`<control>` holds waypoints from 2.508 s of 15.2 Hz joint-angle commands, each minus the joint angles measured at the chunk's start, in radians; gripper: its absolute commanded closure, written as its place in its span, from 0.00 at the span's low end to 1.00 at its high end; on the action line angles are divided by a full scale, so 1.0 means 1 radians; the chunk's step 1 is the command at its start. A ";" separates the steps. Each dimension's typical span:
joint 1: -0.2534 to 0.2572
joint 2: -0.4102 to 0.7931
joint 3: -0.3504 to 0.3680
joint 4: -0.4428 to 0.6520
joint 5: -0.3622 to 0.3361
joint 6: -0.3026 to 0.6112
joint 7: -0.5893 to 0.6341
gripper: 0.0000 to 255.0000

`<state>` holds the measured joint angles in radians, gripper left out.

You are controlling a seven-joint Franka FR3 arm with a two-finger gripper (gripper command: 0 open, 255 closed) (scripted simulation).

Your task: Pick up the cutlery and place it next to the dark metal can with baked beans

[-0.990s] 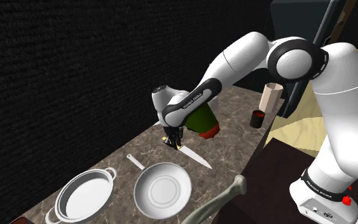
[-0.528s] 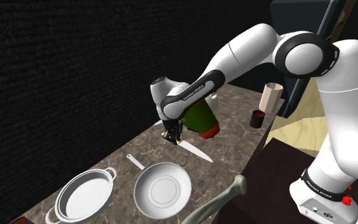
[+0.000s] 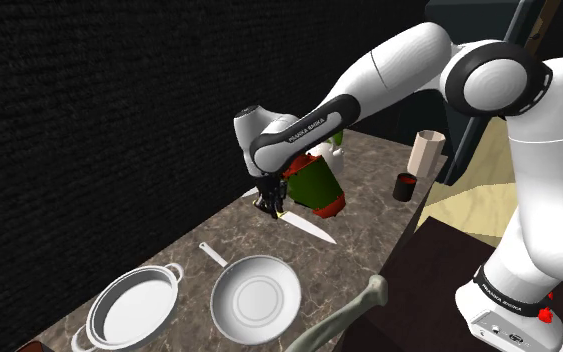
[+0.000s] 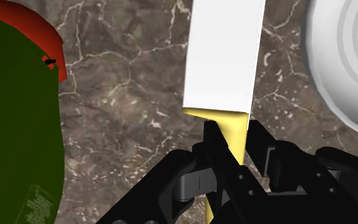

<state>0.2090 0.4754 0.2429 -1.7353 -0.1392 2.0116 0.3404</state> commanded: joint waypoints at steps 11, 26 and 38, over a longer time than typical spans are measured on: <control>-0.005 -0.073 0.010 0.059 0.022 -0.130 -0.014 1.00; -0.167 -0.300 -0.063 -0.217 0.048 -0.064 -0.244 1.00; -0.322 -0.414 -0.189 -0.368 0.025 -0.003 -0.510 1.00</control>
<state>-0.0972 0.0716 0.0677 -2.0835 -0.1104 1.9962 -0.1409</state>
